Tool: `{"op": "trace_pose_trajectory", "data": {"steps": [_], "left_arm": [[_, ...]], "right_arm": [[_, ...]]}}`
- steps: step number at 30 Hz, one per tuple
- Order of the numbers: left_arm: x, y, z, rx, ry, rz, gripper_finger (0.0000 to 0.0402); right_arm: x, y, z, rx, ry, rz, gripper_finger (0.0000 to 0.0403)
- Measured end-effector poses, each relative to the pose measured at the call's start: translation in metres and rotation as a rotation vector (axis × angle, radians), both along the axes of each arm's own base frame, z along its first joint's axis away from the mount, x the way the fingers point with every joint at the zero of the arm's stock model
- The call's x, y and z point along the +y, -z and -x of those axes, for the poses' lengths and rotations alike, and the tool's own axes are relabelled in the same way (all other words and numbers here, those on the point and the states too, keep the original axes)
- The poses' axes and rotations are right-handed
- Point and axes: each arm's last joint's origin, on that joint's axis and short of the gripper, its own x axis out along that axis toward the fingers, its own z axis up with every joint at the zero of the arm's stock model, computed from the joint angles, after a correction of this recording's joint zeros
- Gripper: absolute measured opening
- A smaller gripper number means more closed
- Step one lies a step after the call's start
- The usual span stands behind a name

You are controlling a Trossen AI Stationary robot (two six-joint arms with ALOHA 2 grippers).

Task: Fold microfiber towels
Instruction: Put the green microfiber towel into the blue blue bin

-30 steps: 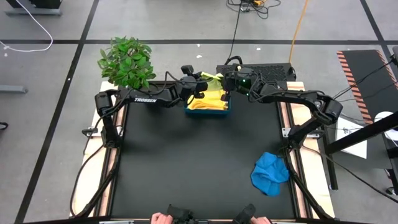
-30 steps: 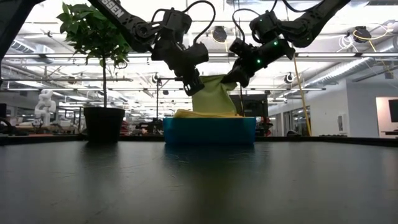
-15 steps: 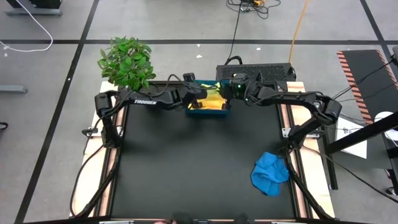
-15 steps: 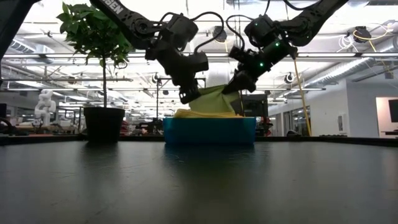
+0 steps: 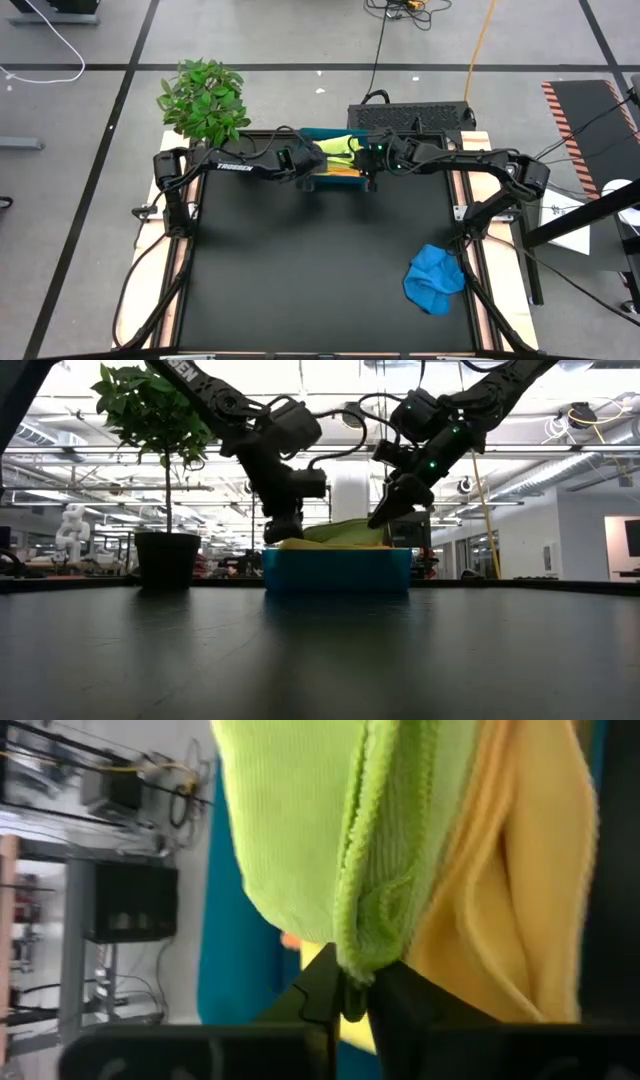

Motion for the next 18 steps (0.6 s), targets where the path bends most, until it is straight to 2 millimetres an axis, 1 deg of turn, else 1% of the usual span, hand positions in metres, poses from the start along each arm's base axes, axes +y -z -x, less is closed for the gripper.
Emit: {"op": "trace_pose_trajectory", "data": {"steps": [6, 10, 14, 18], "left_arm": [[-0.004, 0.006, 0.006, 0.059, -0.009, 0.064, 0.0095], [-0.009, -0.001, 0.006, 0.036, 0.003, 0.071, 0.0124], [-0.018, -0.026, 0.009, -0.049, 0.037, 0.072, 0.0146], [-0.028, -0.059, 0.016, -0.163, 0.05, 0.068, 0.016]], "right_arm": [[0.002, 0.002, 0.001, 0.016, -0.023, -0.036, 0.0106], [0.002, 0.002, 0.001, 0.012, -0.025, -0.029, 0.0131], [0.002, -0.002, 0.002, 0.011, -0.012, -0.01, 0.014], [0.005, -0.014, 0.012, 0.029, 0.025, 0.032, 0.0141]]}}
